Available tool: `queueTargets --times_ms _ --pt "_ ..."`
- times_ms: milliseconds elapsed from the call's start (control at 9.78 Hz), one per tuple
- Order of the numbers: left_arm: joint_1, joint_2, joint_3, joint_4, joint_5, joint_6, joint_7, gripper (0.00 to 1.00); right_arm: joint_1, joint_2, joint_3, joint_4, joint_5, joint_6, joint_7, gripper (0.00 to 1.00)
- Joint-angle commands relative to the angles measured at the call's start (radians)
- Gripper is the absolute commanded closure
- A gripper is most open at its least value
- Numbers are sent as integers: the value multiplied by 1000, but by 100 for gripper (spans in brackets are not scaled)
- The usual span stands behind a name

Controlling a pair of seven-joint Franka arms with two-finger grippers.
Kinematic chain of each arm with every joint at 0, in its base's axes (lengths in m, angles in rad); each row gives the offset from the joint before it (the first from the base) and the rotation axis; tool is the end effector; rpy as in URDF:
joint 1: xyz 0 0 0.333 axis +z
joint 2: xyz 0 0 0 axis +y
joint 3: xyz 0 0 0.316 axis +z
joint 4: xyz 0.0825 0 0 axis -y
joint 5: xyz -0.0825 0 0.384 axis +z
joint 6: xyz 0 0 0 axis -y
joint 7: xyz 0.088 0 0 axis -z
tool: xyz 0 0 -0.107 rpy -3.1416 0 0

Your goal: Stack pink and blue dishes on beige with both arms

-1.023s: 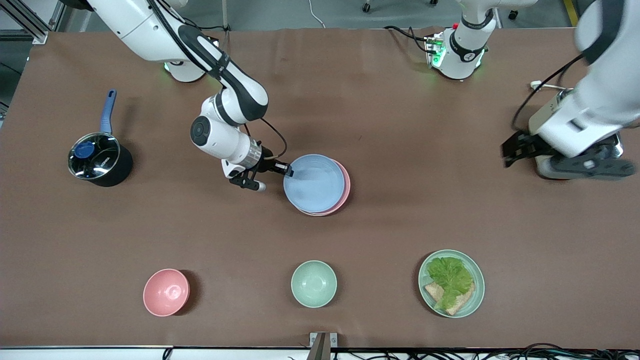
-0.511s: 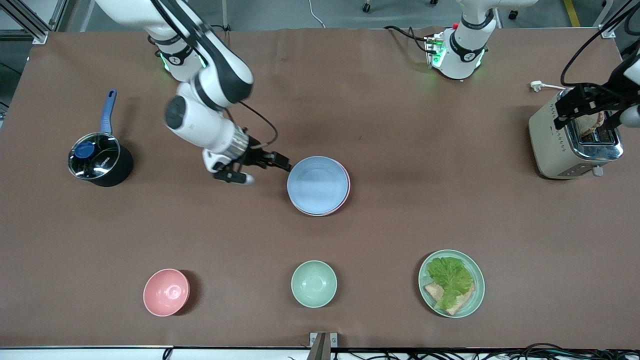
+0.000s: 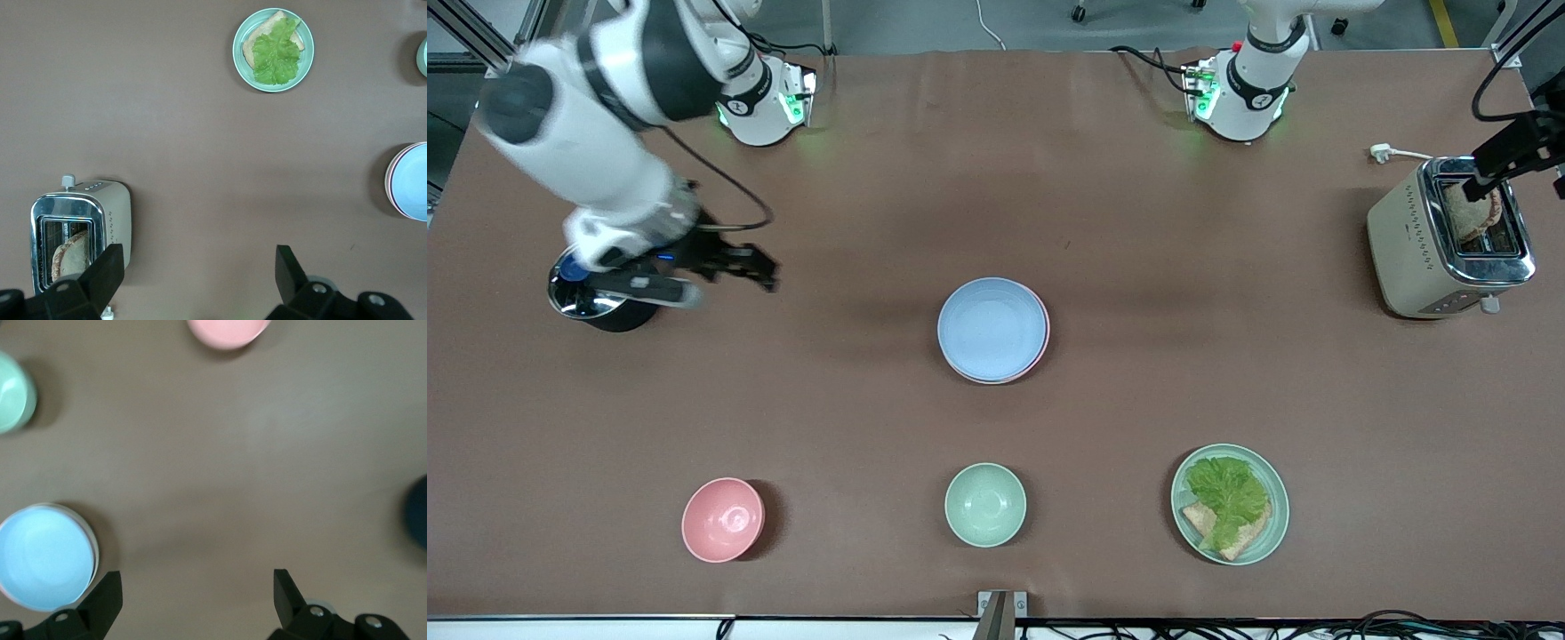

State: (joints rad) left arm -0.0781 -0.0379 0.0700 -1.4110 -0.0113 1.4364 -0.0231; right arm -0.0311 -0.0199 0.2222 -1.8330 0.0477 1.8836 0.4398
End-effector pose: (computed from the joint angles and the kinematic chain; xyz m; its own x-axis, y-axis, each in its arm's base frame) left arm 0.5254 -0.0046 0.7070 0.9979 0.0136 0.0628 0.0127 -0.9998 0.0152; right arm 0.5531 0.1115 0.5378 0.9646 -0.2599 0.0452 -0.2566 -0.9641 -0.0676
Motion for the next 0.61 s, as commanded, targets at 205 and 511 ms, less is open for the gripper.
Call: queueTargets --times_ms 205,511 --pt "-2 -14 -4 -66 -12 -5 -3 0 -49 18 -211 271 -28 -231 -297 0" --pt "0 4 -9 -66 -12 -7 5 0 36 24 -297 382 -91 -351 -312 0"
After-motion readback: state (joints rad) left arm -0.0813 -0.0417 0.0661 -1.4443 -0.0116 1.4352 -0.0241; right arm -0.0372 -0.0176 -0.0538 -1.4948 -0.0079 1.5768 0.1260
